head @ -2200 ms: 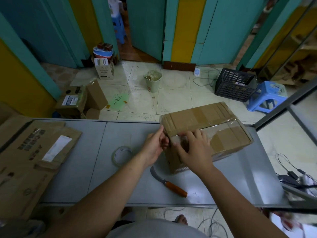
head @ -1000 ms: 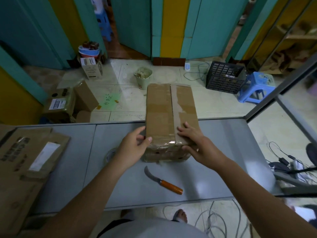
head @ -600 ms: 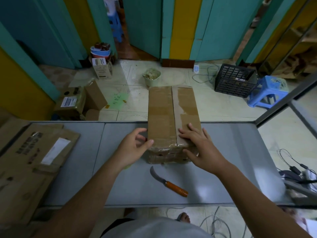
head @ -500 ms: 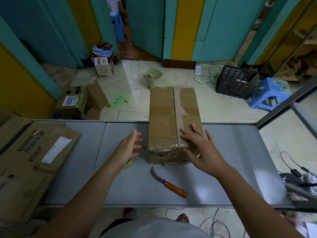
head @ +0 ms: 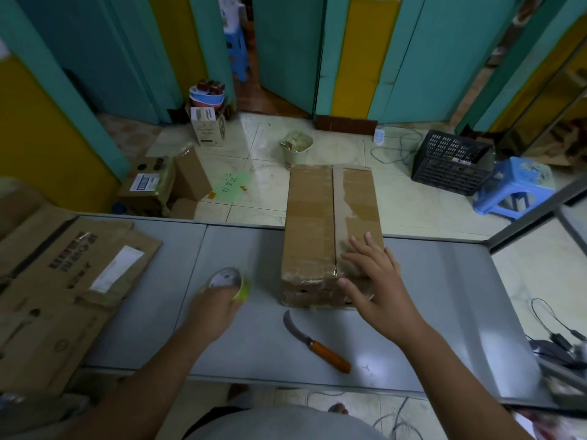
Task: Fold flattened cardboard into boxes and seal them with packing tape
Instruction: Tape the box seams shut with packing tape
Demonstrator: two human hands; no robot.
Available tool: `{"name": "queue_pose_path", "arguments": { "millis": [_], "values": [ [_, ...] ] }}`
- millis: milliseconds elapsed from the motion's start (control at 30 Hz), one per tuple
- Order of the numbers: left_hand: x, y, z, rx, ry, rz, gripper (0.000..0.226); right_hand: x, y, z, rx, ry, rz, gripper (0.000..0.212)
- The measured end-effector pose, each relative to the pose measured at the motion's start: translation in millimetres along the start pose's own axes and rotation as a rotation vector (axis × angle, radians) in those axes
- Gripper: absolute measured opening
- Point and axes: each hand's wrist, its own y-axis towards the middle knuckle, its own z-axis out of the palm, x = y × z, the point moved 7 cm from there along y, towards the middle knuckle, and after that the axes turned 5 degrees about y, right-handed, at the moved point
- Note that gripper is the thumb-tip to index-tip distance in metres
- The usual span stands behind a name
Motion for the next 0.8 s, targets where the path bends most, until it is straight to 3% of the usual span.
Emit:
{"name": "queue_pose_path", "arguments": {
  "millis": [100, 167, 333, 500, 700, 800],
  "values": [
    [-12, -24, -48, -0.246, -0.071, 0.109, 0.030, 12, 2, -4, -0.015, 0.022, -0.008, 0.044],
    [-26, -41, -81, -0.320, -0.068, 0.202, 0.029, 24, 5, -7, -0.034, 0.044, -0.004, 0.043],
    [-79, -64, -150, -0.417, -0.014, 0.449, 0.018, 71, 18, -11, 0.018, 0.146, -0.026, 0.049],
    [-134, -70, -183, -0.395, 0.003, 0.616, 0.019, 109, 33, -9, 0.132, 0.320, -0.026, 0.066],
    [-159, -69, -188, -0.373, -0.031, 0.665, 0.017, 111, 29, -25, -0.100, 0.382, -0.040, 0.020],
    [-164, -68, -185, -0.335, -0.087, 0.682, 0.028, 104, 22, -27, -0.129, 0.450, 0.012, 0.013]
  ]
}}
